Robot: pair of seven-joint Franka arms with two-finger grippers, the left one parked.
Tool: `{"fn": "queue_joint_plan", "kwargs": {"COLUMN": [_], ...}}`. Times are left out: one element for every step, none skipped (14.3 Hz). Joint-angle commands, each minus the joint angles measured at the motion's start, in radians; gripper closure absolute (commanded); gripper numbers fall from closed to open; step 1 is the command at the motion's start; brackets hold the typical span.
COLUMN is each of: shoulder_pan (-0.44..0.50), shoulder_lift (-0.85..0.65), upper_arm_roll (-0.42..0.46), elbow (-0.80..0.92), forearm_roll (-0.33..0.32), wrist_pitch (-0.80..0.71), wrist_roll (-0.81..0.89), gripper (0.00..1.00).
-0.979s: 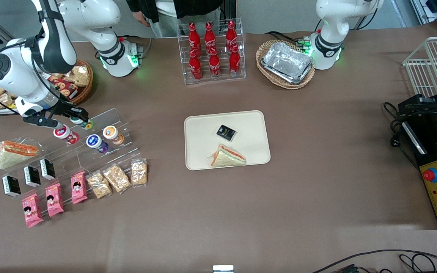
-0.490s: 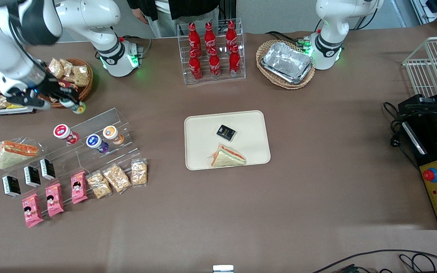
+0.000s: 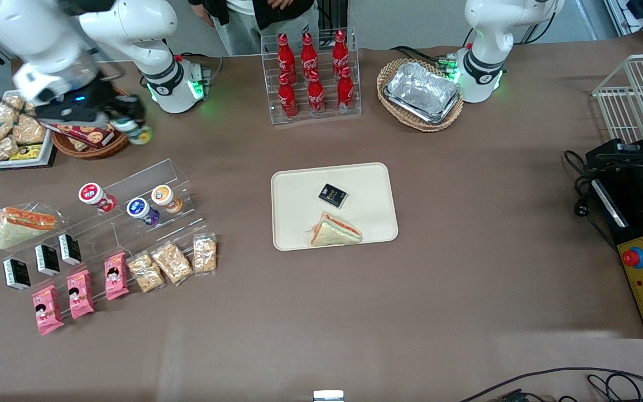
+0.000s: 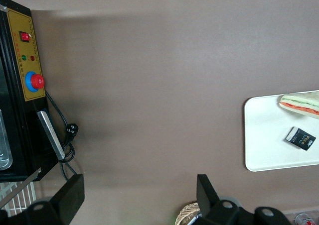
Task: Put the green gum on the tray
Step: 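Lift the green gum bottle and carry it over the cream tray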
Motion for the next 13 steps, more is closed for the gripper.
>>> {"fn": "queue_joint_plan", "kwargs": {"shoulder_pan": [-0.003, -0.003, -0.002, -0.002, -0.002, -0.002, 0.000, 0.000, 0.007, 0.021, 0.029, 0.039, 0.055], "shoulder_lift": [0.090, 0.131, 0.177, 0.232, 0.285, 0.335, 0.378, 0.423, 0.470, 0.513, 0.555, 0.608, 0.666], "upper_arm_roll": [0.205, 0.264, 0.320, 0.369, 0.408, 0.440, 0.465, 0.479, 0.482, 0.482, 0.482, 0.482, 0.482], "elbow": [0.068, 0.095, 0.129, 0.157, 0.177, 0.181, 0.178, 0.174, 0.169, 0.163, 0.155, 0.155, 0.155], "forearm_roll": [0.065, 0.071, 0.079, 0.079, 0.077, 0.073, 0.067, 0.064, 0.061, 0.045, -0.008, -0.072, -0.129], "wrist_pitch": [0.043, 0.056, 0.073, 0.099, 0.138, 0.196, 0.259, 0.315, 0.368, 0.414, 0.451, 0.482, 0.522], "wrist_roll": [0.205, 0.257, 0.304, 0.359, 0.414, 0.454, 0.468, 0.471, 0.471, 0.473, 0.483, 0.512, 0.558], "gripper": [0.74, 0.74, 0.74, 0.74, 0.74, 0.74, 0.74, 0.74, 0.75, 0.74, 0.74, 0.75, 0.74]}}
